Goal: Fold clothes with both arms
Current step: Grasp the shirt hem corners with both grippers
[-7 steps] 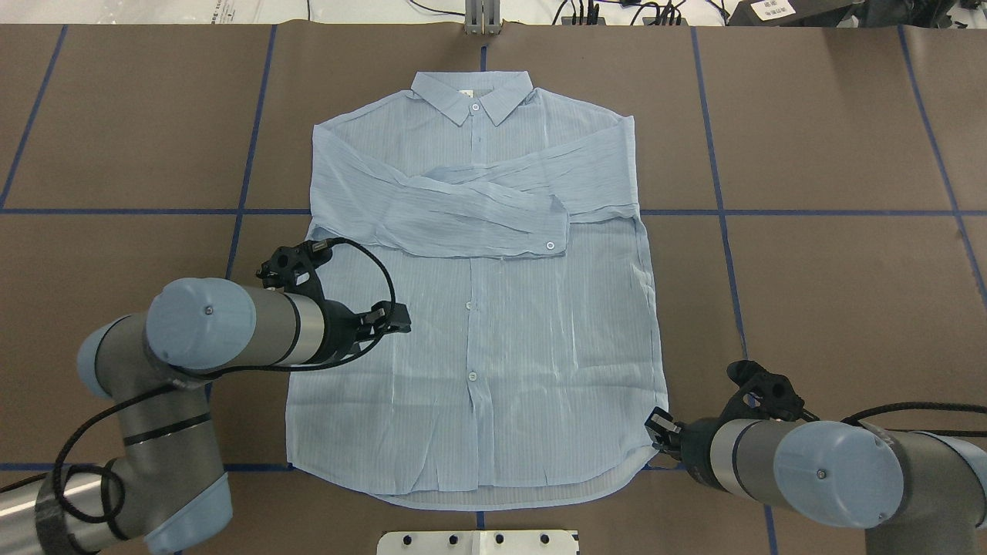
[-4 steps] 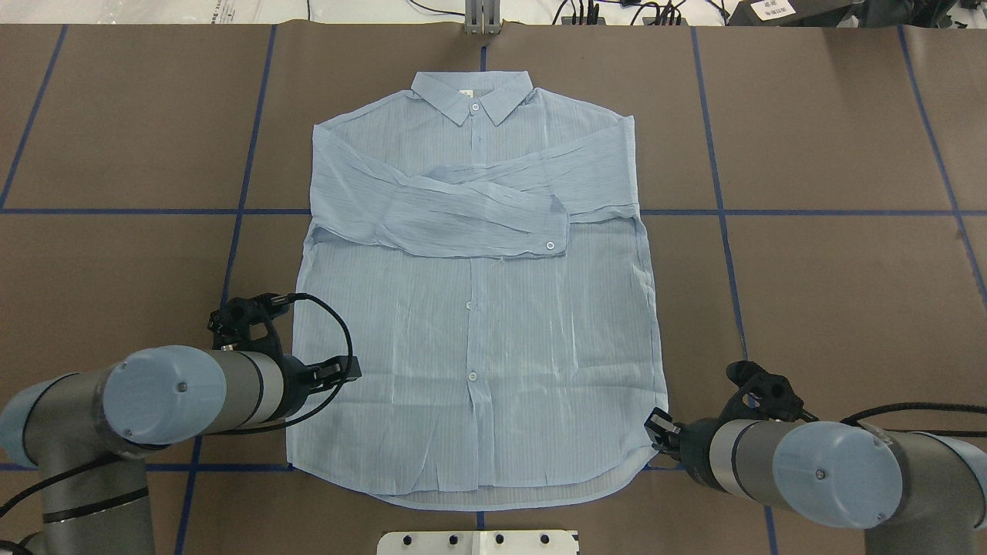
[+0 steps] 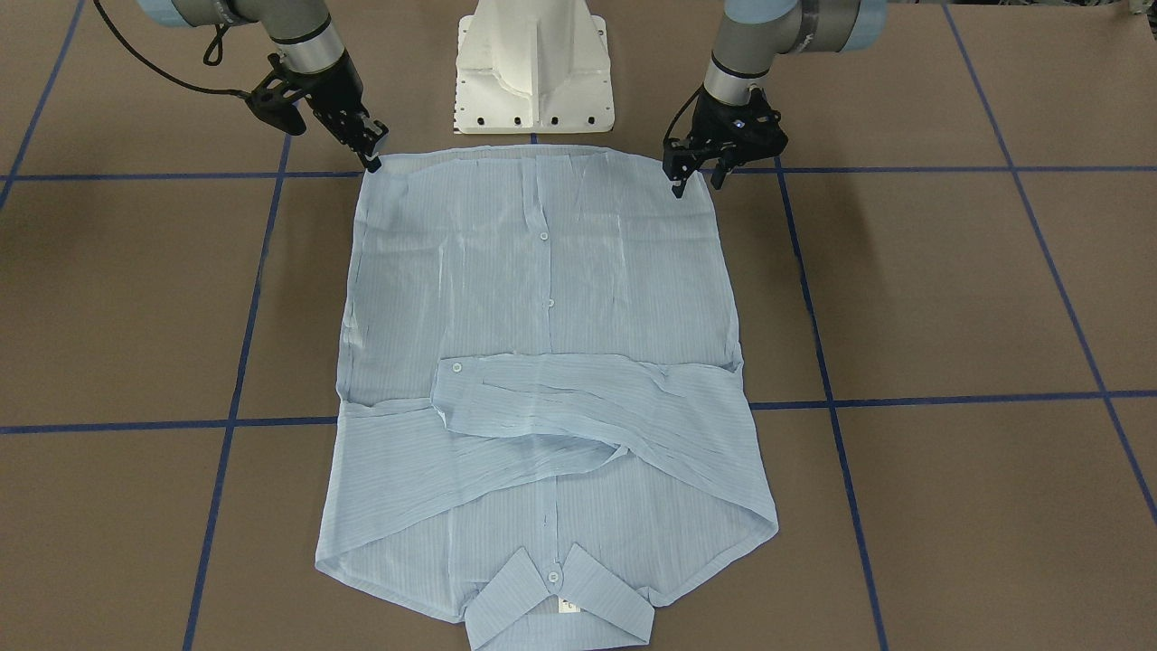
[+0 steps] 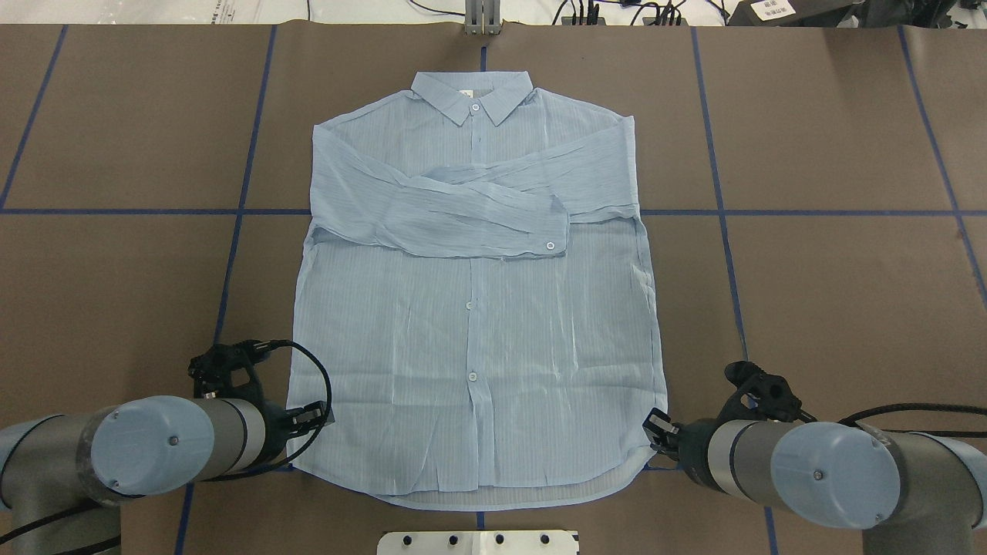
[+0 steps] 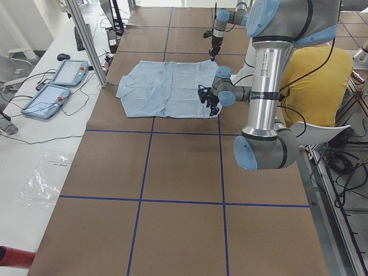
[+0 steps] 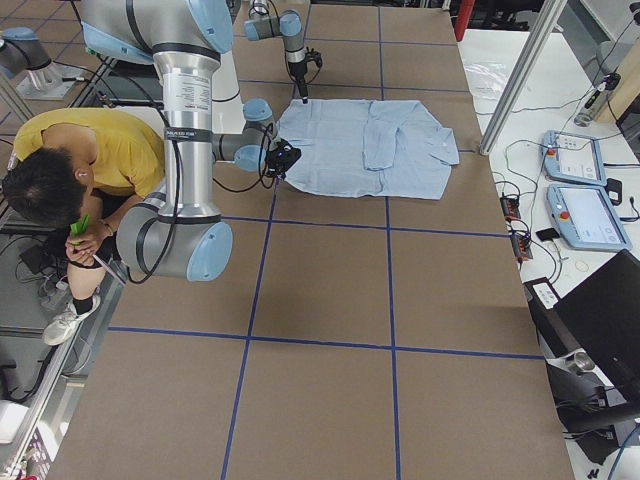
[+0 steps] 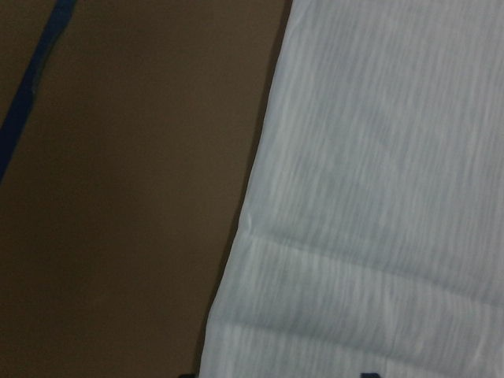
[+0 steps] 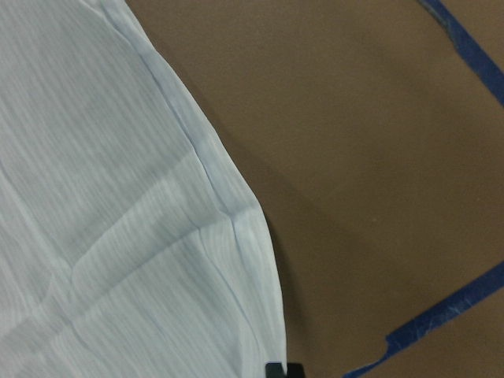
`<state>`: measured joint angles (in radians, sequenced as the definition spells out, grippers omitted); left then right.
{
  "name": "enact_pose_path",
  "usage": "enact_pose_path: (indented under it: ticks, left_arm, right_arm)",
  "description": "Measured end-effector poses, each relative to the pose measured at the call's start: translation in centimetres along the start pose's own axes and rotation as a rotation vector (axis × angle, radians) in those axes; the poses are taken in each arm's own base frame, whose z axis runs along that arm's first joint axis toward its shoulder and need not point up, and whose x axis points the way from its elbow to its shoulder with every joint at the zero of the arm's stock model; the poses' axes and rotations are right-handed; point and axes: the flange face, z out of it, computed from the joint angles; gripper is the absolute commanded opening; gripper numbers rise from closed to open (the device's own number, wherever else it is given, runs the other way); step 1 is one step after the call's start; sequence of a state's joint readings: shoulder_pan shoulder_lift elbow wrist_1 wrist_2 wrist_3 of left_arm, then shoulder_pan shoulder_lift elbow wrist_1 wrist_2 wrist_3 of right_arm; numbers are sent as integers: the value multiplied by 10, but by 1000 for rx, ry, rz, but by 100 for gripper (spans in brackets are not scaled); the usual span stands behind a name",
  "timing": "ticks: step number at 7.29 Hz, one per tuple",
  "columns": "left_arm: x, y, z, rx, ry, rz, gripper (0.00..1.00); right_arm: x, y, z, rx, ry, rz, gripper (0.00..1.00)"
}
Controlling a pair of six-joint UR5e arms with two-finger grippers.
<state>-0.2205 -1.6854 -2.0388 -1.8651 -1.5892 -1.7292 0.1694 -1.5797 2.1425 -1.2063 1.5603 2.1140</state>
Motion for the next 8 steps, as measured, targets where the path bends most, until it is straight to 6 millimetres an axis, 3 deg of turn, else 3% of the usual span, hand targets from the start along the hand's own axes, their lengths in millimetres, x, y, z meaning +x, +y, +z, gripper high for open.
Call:
enact_pose_path:
  ticks: [2, 4, 5, 6, 8]
  left_arm:
    - [-3, 18, 5, -24, -12, -8, 51]
    - [-10, 23, 9, -31, -27, -11, 50]
    - [-16, 23, 10, -30, -37, -11, 37]
    - [-20, 22, 11, -28, -43, -11, 0]
    - [-21, 22, 10, -29, -45, -11, 0]
  right_arm:
    - [0, 0, 0, 0, 0, 1, 0]
    - [-1, 0, 0, 0, -1, 2, 0]
    - [-1, 0, 0, 0, -2, 2, 0]
    - [-1, 0, 0, -1, -2, 2, 0]
    - [-1, 0, 0, 0, -2, 2, 0]
